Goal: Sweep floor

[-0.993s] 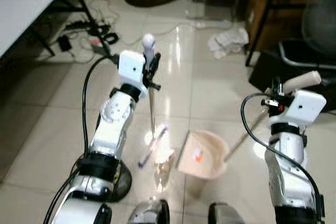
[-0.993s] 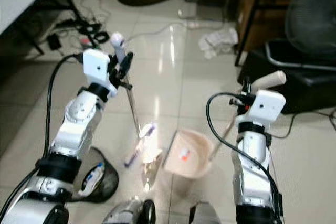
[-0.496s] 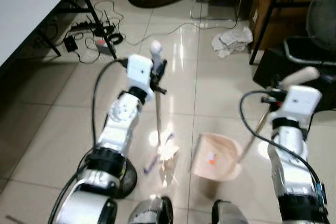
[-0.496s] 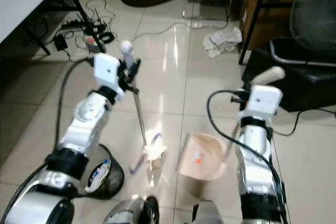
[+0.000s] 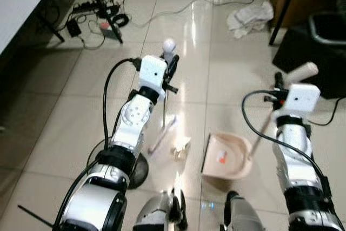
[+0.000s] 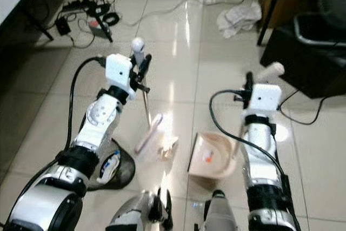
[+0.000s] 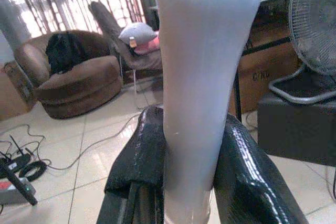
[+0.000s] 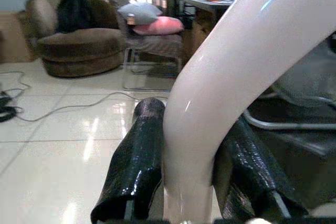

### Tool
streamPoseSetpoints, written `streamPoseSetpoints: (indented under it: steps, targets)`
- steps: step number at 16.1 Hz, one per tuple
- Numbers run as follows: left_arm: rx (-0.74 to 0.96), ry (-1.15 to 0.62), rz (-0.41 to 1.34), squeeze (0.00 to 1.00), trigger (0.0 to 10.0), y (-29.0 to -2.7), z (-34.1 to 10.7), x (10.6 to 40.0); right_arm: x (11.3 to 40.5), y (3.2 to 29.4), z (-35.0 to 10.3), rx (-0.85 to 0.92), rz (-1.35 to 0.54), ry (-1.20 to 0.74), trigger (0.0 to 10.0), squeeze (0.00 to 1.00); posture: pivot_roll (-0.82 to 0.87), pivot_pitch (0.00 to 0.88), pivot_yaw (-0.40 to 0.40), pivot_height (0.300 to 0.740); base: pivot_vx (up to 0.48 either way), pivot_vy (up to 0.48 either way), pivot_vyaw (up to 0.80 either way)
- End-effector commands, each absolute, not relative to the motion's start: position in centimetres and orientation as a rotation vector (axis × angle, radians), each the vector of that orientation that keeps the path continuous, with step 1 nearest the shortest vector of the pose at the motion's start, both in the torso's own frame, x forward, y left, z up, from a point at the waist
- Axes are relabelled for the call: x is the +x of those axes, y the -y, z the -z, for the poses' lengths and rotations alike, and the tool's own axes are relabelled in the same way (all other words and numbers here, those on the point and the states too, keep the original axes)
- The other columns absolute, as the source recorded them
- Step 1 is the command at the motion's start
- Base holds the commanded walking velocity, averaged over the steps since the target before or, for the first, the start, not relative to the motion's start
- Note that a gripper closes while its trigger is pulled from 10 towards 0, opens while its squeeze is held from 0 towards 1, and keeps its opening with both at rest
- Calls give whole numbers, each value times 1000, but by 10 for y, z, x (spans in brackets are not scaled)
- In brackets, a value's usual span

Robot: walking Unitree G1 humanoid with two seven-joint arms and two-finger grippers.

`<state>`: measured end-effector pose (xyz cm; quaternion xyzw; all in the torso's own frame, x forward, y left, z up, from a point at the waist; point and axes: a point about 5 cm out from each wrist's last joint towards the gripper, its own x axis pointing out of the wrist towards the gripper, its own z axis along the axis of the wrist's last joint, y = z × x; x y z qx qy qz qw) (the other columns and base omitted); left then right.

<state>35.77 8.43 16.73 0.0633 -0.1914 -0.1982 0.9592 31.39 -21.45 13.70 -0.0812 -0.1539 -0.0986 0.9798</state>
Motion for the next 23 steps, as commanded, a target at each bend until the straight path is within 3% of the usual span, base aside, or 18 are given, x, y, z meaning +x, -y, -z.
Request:
streamPoseSetpoints:
  steps: [1,10,16,18,23]
  targets:
    - [139,394,384,0,10000,-88,-167,359,314,207,-141,-157,168,357,10000,0,57,342,206,740,0,0,0]
    - [169,368,403,0,10000,-63,-162,365,318,190,-137,-245,164,410,10000,0,20,393,231,740,0,0,0]
    - [121,330,432,0,10000,-42,-162,366,314,161,-118,-266,132,365,10000,0,21,407,228,740,0,0,0]
    - [59,291,436,0,10000,-33,-156,363,312,152,-115,-233,143,355,10000,0,12,410,229,740,0,0,0]
    - [-295,307,359,0,10000,-5,-180,360,306,154,-109,-164,186,329,10000,0,-13,405,206,740,0,0,0]
